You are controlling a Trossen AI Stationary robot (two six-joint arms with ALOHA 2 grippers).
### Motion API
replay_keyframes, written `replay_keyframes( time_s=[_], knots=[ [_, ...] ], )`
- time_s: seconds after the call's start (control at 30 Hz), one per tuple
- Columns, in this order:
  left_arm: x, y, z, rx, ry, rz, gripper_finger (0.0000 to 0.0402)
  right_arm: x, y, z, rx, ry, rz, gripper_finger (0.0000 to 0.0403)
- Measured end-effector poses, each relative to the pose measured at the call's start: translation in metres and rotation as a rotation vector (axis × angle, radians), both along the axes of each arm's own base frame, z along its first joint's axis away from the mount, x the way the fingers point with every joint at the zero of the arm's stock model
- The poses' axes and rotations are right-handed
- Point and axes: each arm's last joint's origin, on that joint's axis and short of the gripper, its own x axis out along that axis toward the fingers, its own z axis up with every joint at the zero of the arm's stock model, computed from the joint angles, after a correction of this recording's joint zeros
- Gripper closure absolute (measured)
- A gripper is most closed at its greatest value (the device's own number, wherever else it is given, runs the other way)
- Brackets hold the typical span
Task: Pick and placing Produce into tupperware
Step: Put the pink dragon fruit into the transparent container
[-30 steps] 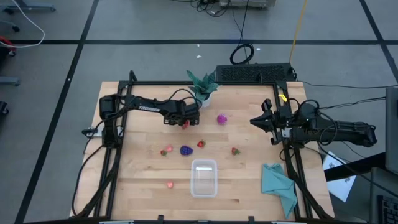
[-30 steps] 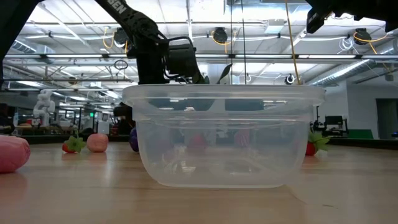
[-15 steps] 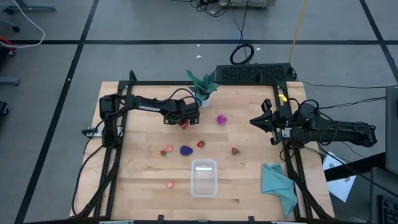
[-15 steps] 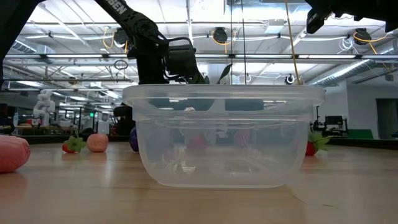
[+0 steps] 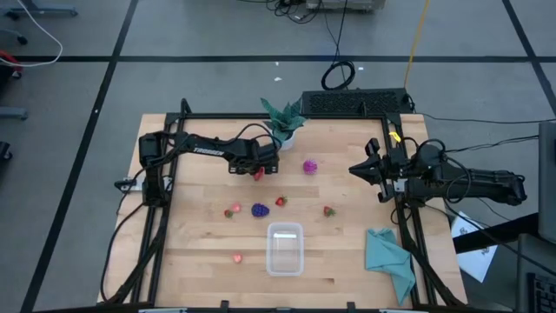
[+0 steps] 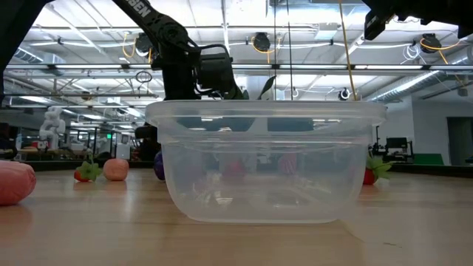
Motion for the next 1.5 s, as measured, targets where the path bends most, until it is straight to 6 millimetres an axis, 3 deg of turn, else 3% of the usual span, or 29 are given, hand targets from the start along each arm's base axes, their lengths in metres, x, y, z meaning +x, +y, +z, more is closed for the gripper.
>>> replay_keyframes(
  time_s=[0.2,0.4,1.23,1.5],
  knots=[
    [0.002,0.0,0.0,0.004,-0.015,-0.011,0.0149,0.0,0.0,-0.001,0.001,0.006,0.0,0.0385],
    [0.002,0.0,0.0,0.007,-0.014,-0.026,0.0173,0.0,0.0,-0.001,0.002,0.013,0.0,0.0385],
    [0.003,-0.003,0.001,-0.054,-0.029,-0.094,0.0172,0.0,0.0,-0.001,0.018,0.014,0.002,0.0385],
    [0.004,-0.003,0.021,-0.051,-0.071,-0.171,0.0172,0.0,0.0,-0.001,0.02,0.014,0.003,0.0385]
  ],
)
